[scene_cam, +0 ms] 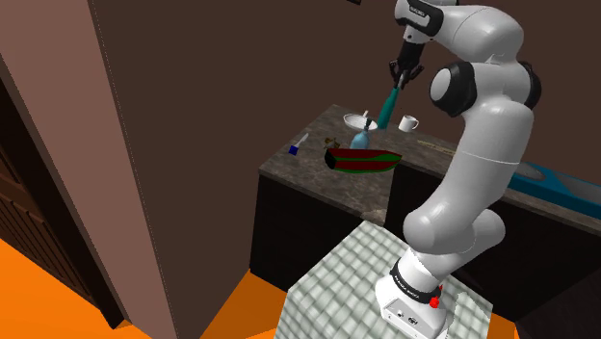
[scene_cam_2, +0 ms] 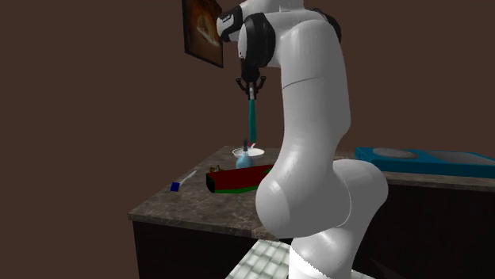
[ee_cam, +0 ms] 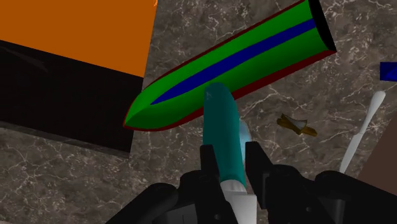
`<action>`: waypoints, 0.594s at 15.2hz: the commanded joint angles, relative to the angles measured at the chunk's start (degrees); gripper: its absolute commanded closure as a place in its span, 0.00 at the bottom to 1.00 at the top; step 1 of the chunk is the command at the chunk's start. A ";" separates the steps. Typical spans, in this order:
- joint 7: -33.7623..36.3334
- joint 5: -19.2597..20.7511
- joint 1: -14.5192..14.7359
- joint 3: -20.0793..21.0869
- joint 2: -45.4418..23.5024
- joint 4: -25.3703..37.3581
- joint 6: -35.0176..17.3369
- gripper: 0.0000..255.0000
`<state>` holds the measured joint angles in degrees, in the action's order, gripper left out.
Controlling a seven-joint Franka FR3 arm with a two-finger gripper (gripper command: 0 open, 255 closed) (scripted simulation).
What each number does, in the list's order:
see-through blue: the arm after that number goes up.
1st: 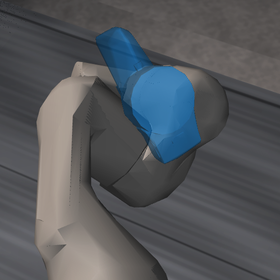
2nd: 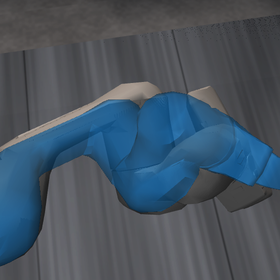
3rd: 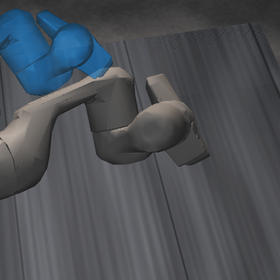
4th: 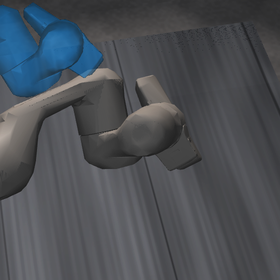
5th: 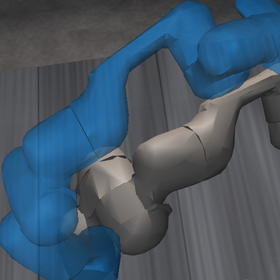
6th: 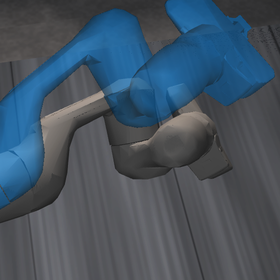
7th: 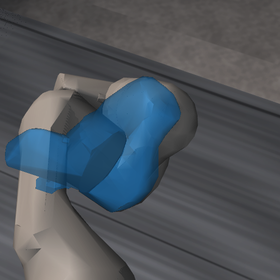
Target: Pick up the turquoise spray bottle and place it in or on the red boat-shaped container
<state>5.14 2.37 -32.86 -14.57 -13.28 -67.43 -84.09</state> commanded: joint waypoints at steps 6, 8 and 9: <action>-0.30 -0.22 -0.29 -0.09 -0.66 -3.34 -4.03 1.00; -0.06 -0.01 -0.10 -0.04 0.11 -6.01 -5.93 1.00; 0.06 0.09 -0.02 -0.03 0.46 -7.27 -6.86 1.00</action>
<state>5.11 2.30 -32.98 -14.60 -13.45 -72.99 -89.80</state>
